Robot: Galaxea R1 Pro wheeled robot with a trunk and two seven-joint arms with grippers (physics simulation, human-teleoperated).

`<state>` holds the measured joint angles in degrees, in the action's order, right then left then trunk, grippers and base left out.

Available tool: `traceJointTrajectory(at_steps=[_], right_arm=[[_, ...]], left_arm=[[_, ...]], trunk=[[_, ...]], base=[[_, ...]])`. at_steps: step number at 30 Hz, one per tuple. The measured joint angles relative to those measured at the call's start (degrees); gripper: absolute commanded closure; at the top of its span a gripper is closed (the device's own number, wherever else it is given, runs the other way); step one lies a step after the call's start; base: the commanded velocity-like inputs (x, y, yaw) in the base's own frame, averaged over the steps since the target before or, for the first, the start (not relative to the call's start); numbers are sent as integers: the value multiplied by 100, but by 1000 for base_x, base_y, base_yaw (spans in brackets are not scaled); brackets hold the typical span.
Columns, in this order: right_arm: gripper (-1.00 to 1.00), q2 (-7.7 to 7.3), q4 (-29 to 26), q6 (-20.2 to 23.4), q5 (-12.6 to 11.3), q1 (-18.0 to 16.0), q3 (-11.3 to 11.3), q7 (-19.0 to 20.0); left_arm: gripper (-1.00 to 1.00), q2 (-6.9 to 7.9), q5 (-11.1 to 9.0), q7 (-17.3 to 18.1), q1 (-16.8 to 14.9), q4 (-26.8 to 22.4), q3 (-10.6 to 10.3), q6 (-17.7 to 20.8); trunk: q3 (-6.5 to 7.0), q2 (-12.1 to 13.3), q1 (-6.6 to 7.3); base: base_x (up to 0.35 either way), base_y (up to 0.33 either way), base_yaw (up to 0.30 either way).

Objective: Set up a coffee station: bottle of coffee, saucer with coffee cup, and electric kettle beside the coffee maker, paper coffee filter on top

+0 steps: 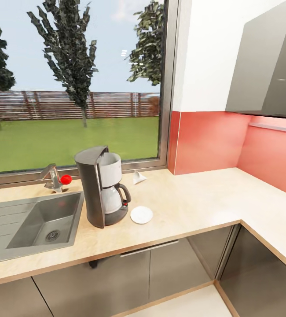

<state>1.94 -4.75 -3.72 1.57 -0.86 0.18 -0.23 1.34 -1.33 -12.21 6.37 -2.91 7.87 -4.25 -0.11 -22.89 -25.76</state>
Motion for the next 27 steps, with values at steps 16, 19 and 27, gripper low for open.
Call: traceJointTrajectory(at_steps=[16,19,27], right_arm=[[-100,78,-2370,-980,-33,-1,-4,6],[-100,148,-2926,-1262,-35,-1,3,7],[-100,355,-4889,-1377,-40,-13,9,2]], left_arm=[[-100,24,-4,7,0,-7,8,0],[-100,31,-8,9,-6,-27,10,0],[-100,33,-6,10,-9,-21,9,0]], trunk=[[0,0,-1],[0,0,0],[1,0,0]], base=[[-134,0,0],[-21,0,0],[-4,0,0]])
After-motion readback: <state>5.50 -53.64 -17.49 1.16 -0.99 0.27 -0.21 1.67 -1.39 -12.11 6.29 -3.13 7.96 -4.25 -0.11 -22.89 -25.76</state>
